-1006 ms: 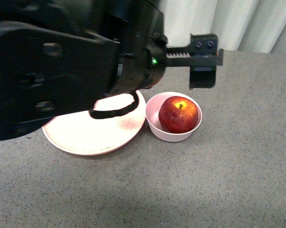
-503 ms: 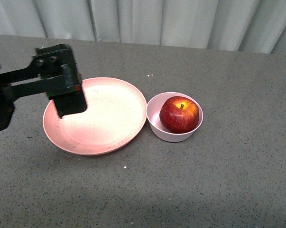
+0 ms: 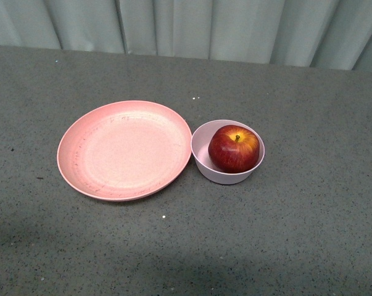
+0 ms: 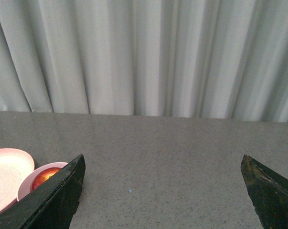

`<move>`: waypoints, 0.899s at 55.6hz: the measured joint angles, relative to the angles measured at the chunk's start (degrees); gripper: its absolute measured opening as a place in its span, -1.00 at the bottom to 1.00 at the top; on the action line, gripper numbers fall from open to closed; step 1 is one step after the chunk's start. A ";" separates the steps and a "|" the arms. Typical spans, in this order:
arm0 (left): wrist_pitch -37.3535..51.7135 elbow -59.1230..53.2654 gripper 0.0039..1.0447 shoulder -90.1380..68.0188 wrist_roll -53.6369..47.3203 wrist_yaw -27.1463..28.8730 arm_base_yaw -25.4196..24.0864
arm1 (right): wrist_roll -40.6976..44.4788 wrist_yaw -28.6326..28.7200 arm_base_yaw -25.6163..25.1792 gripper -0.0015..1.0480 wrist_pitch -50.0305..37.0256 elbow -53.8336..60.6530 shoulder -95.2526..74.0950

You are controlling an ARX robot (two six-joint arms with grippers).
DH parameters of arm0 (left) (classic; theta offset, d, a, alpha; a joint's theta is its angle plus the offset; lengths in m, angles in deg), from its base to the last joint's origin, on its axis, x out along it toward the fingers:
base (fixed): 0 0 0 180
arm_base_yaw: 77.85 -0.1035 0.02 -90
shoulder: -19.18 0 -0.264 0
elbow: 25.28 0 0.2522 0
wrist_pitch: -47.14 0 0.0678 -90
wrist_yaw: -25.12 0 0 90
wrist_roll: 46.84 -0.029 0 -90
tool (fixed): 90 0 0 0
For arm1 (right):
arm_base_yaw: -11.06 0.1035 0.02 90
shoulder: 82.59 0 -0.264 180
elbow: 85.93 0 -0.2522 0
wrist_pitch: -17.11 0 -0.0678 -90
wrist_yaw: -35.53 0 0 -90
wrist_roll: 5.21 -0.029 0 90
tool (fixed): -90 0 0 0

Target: Move apple from plate to bowl

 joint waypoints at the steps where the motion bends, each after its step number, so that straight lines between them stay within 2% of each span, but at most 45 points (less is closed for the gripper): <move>1: -1.16 -0.15 -0.30 1.22 -0.24 -0.20 -0.33 | 0.00 -0.04 0.00 0.82 0.00 0.00 0.00; 13: -12.59 -0.13 -0.94 13.44 -0.77 -3.19 -3.39 | -0.02 -0.07 0.00 0.82 0.00 0.00 0.00; 22: -24.24 -0.13 -0.93 24.65 -1.22 -5.29 -5.22 | 0.00 -0.07 0.00 0.82 0.00 0.00 0.00; 25: -26.97 -0.13 -0.93 27.71 -1.44 -9.33 -8.35 | 0.00 -0.07 0.00 0.82 0.00 0.00 0.00; 29: -30.34 -0.13 -0.93 31.58 -1.42 -9.64 -10.51 | 0.00 -0.07 0.00 0.82 0.00 0.00 0.00; 50: -42.03 -0.17 -0.93 44.19 -1.44 -10.36 -10.69 | 0.00 -0.07 0.00 0.82 0.00 0.00 0.00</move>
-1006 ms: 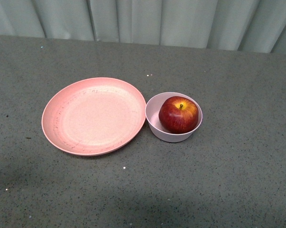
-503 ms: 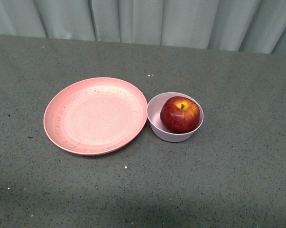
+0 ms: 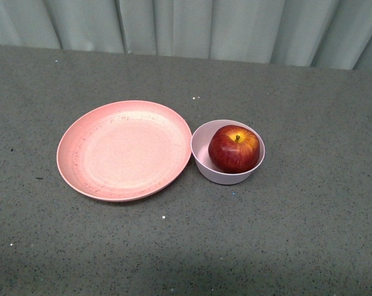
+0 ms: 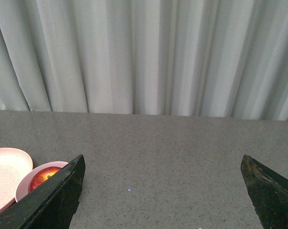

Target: Move apple from plate to bowl

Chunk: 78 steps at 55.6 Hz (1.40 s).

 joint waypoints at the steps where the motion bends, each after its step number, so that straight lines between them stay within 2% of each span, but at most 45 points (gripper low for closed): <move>1: -0.66 0.00 -0.93 0.50 0.00 0.00 0.00 | 0.00 0.00 0.00 0.82 0.00 0.00 0.00; 34: -12.13 0.02 -0.93 12.07 0.00 0.00 0.00 | 0.00 0.00 0.00 0.82 0.00 0.00 0.00; 39: -21.35 0.02 -0.93 19.96 -0.02 -0.04 0.00 | 0.00 -0.02 0.00 0.82 0.00 0.00 0.00; 48: -21.90 0.02 -0.93 21.44 -0.02 -0.04 0.00 | 0.00 0.00 0.00 0.82 0.00 0.00 0.00; 55: -21.90 0.02 -0.59 21.46 -0.02 -0.04 0.00 | 0.00 0.00 0.00 0.82 0.00 0.00 0.00; 71: -21.90 0.02 0.61 21.46 -0.02 -0.04 0.00 | 0.00 0.00 0.00 0.82 0.00 0.00 0.00; 76: -21.90 0.02 0.88 21.46 -0.02 -0.04 0.00 | 0.00 0.00 0.00 0.82 0.00 0.00 0.00; 78: -21.90 0.02 0.91 21.46 -0.17 -0.04 0.00 | 0.00 0.00 0.00 0.82 0.00 0.00 0.00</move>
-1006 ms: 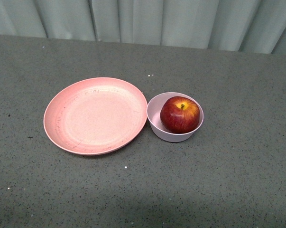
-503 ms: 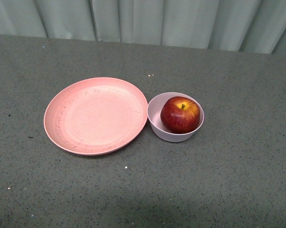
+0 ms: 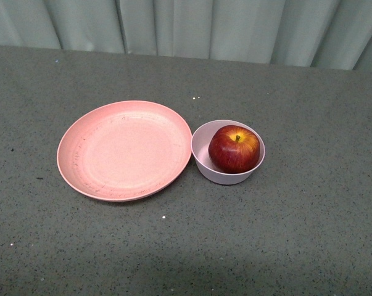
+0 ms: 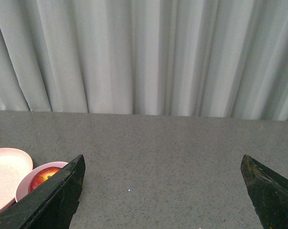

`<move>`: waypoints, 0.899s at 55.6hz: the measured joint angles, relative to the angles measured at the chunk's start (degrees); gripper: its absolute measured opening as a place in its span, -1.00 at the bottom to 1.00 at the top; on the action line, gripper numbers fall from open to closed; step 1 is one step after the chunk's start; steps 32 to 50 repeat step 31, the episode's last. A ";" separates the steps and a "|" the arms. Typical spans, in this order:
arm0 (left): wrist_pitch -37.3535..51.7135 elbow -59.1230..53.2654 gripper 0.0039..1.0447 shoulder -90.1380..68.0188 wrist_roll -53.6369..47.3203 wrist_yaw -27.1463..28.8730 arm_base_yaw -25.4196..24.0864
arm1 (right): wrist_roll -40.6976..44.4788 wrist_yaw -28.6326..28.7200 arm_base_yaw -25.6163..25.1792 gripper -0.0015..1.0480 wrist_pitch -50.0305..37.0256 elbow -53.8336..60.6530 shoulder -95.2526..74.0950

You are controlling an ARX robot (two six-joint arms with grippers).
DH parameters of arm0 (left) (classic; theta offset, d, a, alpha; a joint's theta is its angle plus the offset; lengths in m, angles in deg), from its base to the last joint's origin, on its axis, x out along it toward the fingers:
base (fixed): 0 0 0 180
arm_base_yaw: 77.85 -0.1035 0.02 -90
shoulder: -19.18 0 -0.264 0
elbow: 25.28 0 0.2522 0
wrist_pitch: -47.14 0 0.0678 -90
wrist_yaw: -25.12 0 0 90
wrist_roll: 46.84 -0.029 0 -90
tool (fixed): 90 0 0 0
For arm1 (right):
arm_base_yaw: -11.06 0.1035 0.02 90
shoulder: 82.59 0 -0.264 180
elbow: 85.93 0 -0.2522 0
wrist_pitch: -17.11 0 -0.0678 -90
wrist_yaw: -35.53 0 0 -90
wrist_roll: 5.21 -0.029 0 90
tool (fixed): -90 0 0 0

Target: Move apple from plate to bowl

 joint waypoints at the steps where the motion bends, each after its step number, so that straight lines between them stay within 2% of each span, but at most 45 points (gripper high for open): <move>1: 0.00 0.00 0.90 0.00 0.00 0.00 0.00 | 0.00 0.00 0.00 0.82 0.00 0.00 0.00; 50: 0.00 0.00 0.88 0.00 0.00 0.00 0.00 | 0.00 0.00 0.00 0.82 0.00 0.00 0.00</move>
